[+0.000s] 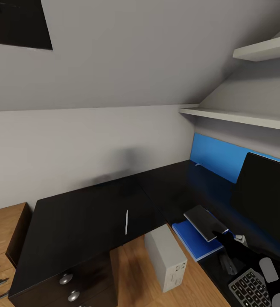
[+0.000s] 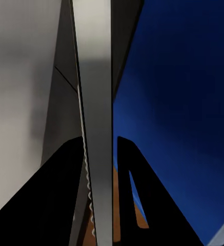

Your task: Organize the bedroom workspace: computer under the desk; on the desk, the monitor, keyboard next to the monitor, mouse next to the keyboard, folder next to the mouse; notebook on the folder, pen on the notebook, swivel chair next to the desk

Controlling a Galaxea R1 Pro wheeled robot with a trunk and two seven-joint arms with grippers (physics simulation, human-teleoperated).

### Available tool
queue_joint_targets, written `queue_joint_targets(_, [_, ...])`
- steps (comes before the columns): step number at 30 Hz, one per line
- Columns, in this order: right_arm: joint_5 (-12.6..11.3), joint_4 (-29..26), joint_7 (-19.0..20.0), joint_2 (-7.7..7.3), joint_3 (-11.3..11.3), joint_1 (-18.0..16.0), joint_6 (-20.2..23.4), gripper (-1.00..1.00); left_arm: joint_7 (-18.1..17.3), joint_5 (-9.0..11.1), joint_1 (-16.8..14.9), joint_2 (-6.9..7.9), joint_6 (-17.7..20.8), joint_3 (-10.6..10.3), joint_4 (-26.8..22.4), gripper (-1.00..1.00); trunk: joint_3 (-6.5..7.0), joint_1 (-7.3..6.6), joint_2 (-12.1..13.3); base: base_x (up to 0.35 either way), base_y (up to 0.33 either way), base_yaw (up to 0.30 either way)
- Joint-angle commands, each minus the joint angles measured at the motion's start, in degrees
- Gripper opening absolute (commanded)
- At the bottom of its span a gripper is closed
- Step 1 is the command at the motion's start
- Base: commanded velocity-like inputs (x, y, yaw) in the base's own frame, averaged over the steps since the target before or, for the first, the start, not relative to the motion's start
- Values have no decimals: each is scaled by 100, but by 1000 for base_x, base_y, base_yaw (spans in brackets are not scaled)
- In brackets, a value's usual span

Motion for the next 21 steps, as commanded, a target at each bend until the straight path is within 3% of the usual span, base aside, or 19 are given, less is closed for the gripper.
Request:
queue_joint_targets(1, [0, 1, 25, 1, -23, -7, 34, -100, -13, 60, -3, 1, -3, -6, 0, 100, -7, 0, -4, 15, 0, 0])
queue_joint_targets(21, [7, -5, 38, -11, -21, -7, 34, -100, -14, 59, -3, 1, -3, -6, -1, 100, -7, 0, -4, 2, 0, 0])
